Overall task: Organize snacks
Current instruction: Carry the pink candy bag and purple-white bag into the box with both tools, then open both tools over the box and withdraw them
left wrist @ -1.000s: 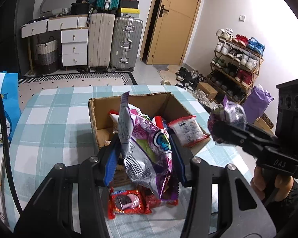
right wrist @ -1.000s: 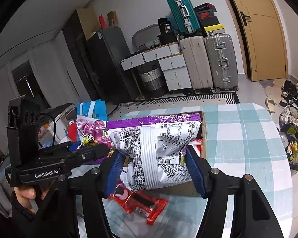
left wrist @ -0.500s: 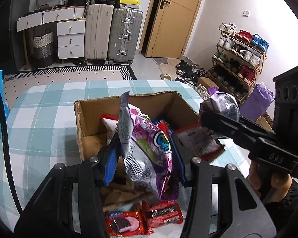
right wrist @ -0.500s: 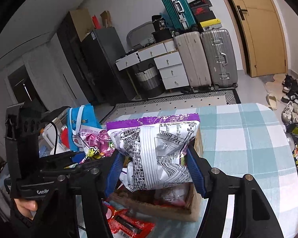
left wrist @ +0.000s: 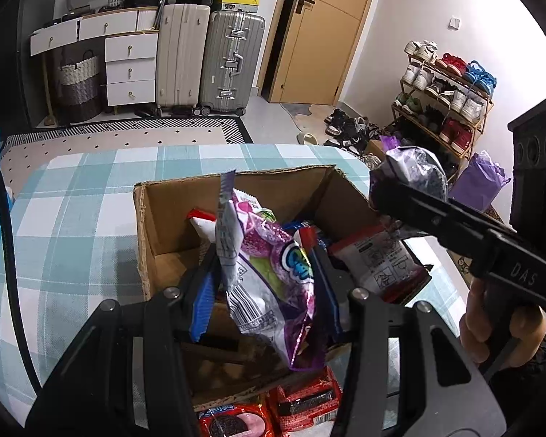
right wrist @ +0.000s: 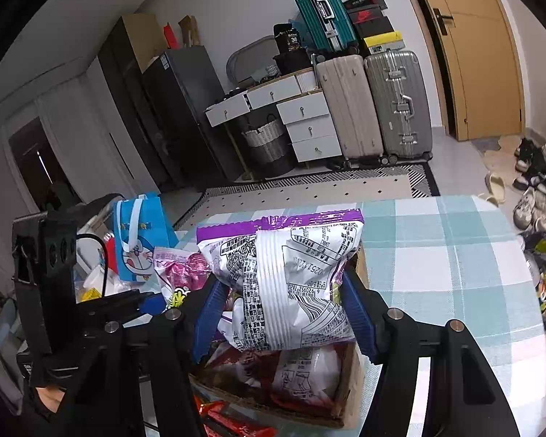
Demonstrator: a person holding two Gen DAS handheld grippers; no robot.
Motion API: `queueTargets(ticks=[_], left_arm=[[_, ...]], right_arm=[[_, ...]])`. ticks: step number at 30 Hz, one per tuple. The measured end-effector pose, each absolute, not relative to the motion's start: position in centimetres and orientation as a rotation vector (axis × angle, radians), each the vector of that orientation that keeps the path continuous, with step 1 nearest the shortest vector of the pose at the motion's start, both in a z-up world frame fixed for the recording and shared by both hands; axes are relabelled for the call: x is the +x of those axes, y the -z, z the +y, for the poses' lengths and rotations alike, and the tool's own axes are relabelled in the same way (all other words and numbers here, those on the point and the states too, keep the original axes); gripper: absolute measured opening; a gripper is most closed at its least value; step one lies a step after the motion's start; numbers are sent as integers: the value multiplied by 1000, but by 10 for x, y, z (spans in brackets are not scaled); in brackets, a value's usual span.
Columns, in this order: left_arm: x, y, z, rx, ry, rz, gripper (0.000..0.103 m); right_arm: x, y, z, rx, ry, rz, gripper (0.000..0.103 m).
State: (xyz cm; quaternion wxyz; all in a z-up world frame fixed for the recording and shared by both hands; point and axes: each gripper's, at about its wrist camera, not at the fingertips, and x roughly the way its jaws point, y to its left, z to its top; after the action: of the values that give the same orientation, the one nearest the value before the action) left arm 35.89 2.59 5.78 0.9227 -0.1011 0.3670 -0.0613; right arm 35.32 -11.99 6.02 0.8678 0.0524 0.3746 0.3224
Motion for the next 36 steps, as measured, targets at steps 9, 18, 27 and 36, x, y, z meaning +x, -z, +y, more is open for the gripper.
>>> queueTargets(ticks=[9,18,27,36], left_arm=[[356,-56,30,-213,122,763,46],[350,-57,32,-207,124,779,60],[313,-66,25,-218,159,738,102],[254,-78,26,-208,123,713,102]], right_arm=[[357,-55,-110,99,-692,801,63],[360,-47,-101,96,-682,846,81],[338,-59,-144,120,-675,808,101],[299,-56,-170,45,-666,868,102]])
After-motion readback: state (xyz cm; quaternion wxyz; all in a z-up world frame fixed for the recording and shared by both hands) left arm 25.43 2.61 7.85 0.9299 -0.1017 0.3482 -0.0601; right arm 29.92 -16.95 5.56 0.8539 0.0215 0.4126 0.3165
